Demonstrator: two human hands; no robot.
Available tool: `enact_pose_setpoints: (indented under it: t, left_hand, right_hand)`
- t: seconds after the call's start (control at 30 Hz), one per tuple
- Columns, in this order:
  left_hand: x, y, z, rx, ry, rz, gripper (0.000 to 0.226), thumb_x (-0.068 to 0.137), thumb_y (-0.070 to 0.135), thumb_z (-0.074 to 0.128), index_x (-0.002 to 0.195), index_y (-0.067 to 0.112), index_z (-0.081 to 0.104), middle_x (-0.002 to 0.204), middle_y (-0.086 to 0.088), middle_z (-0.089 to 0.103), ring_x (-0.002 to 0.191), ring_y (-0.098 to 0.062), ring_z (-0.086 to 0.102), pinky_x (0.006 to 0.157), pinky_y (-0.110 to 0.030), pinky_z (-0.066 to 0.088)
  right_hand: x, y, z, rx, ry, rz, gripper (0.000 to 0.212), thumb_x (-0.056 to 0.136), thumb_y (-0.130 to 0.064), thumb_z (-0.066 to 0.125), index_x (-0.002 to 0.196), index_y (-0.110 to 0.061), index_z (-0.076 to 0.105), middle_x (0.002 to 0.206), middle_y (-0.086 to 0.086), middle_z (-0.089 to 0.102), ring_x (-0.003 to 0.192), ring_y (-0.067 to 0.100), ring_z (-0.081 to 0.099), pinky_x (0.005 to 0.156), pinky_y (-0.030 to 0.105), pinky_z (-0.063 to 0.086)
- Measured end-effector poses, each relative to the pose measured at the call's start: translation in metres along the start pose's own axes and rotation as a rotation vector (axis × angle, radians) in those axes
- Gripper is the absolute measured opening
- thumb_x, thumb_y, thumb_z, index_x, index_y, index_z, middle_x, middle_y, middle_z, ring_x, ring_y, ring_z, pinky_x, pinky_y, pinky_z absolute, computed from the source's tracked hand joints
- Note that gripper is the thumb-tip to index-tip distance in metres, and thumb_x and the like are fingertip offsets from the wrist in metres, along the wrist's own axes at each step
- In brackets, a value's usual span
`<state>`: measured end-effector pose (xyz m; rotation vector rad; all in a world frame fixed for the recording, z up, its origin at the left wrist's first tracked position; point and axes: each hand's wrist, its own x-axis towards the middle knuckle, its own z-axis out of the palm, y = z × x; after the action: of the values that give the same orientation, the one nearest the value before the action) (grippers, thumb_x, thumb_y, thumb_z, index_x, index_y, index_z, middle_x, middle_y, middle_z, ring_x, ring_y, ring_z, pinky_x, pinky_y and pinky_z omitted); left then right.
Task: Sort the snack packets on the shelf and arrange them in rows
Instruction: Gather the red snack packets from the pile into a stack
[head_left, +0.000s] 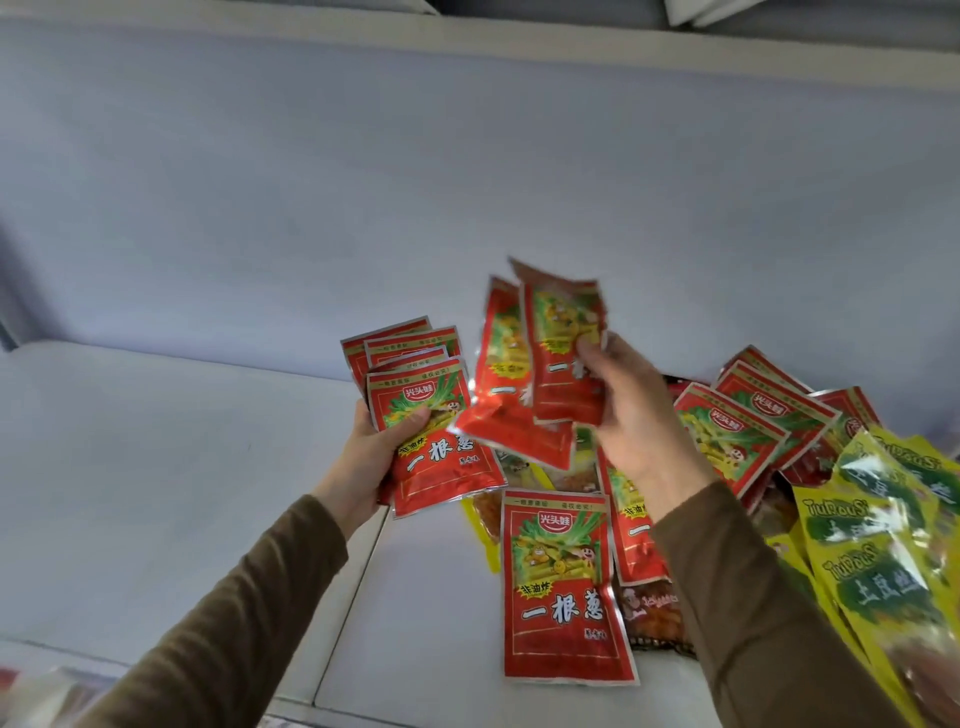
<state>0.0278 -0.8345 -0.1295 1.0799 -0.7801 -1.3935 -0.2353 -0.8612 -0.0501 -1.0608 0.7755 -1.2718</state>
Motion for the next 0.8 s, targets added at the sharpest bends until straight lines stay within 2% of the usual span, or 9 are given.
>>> enact_pose_setpoints:
  t: [0.03, 0.1, 0.3, 0.43, 0.57, 0.67, 0.8]
  left_hand:
    - [-0.001, 0.001, 0.0, -0.006, -0.007, 0.009, 0.071, 0.079, 0.028, 0.079, 0.141, 0.024, 0.045, 0.123, -0.014, 0.072, 0.101, -0.039, 0.074, 0.074, -0.046, 0.064]
    - [-0.003, 0.003, -0.002, -0.024, -0.009, 0.014, 0.066, 0.083, 0.031, 0.076, 0.141, 0.025, 0.044, 0.125, -0.015, 0.071, 0.103, -0.041, 0.073, 0.078, -0.049, 0.063]
    - [-0.013, 0.017, -0.023, -0.055, 0.053, -0.023, 0.059, 0.091, 0.05, 0.066, 0.141, 0.03, 0.042, 0.123, -0.015, 0.072, 0.102, -0.04, 0.074, 0.085, -0.055, 0.061]
    - [-0.025, 0.032, -0.05, -0.068, 0.026, -0.044, 0.08, 0.087, 0.072, 0.06, 0.144, 0.019, 0.047, 0.125, -0.018, 0.071, 0.11, -0.043, 0.071, 0.096, -0.059, 0.056]
    - [-0.039, 0.048, -0.088, -0.004, 0.04, -0.003, 0.084, 0.076, 0.061, 0.08, 0.14, 0.027, 0.037, 0.125, -0.014, 0.071, 0.104, -0.038, 0.074, 0.087, -0.054, 0.061]
    - [-0.049, 0.064, -0.129, 0.035, 0.051, -0.026, 0.092, 0.066, 0.05, 0.09, 0.137, 0.032, 0.034, 0.124, -0.01, 0.069, 0.097, -0.033, 0.076, 0.074, -0.043, 0.063]
    - [-0.056, 0.091, -0.194, 0.037, 0.087, -0.032, 0.091, 0.066, 0.038, 0.091, 0.136, 0.032, 0.033, 0.123, -0.01, 0.068, 0.093, -0.031, 0.077, 0.069, -0.04, 0.063]
  right_hand:
    - [0.001, 0.011, 0.011, -0.015, -0.012, 0.061, 0.037, 0.093, -0.026, 0.07, 0.122, -0.005, 0.063, 0.12, 0.019, 0.07, 0.108, 0.038, 0.069, 0.093, 0.05, 0.055]
    - [0.0, 0.033, 0.031, -0.07, -0.003, 0.127, 0.026, 0.091, -0.023, 0.071, 0.112, -0.009, 0.068, 0.11, 0.015, 0.075, 0.099, 0.033, 0.073, 0.087, 0.045, 0.056]
    - [-0.001, 0.079, 0.074, -0.171, 0.08, 0.115, 0.024, 0.088, -0.032, 0.075, 0.109, -0.02, 0.072, 0.097, 0.002, 0.079, 0.087, 0.021, 0.076, 0.069, 0.033, 0.058]
    - [-0.002, 0.107, 0.116, -0.118, 0.086, 0.137, 0.027, 0.087, -0.025, 0.077, 0.112, -0.018, 0.069, 0.1, 0.005, 0.078, 0.09, 0.024, 0.076, 0.076, 0.039, 0.06]
    - [-0.003, 0.133, 0.17, -0.091, 0.096, 0.126, 0.037, 0.086, -0.029, 0.078, 0.12, -0.02, 0.065, 0.108, 0.005, 0.075, 0.095, 0.026, 0.075, 0.084, 0.051, 0.061]
    - [-0.005, 0.153, 0.219, -0.104, 0.092, 0.1, 0.04, 0.088, -0.034, 0.076, 0.125, -0.026, 0.063, 0.111, -0.001, 0.074, 0.096, 0.021, 0.075, 0.084, 0.048, 0.061]
    - [-0.008, 0.179, 0.29, -0.109, 0.09, 0.133, 0.042, 0.089, -0.04, 0.074, 0.128, -0.032, 0.059, 0.117, -0.002, 0.071, 0.098, 0.02, 0.074, 0.084, 0.046, 0.062]
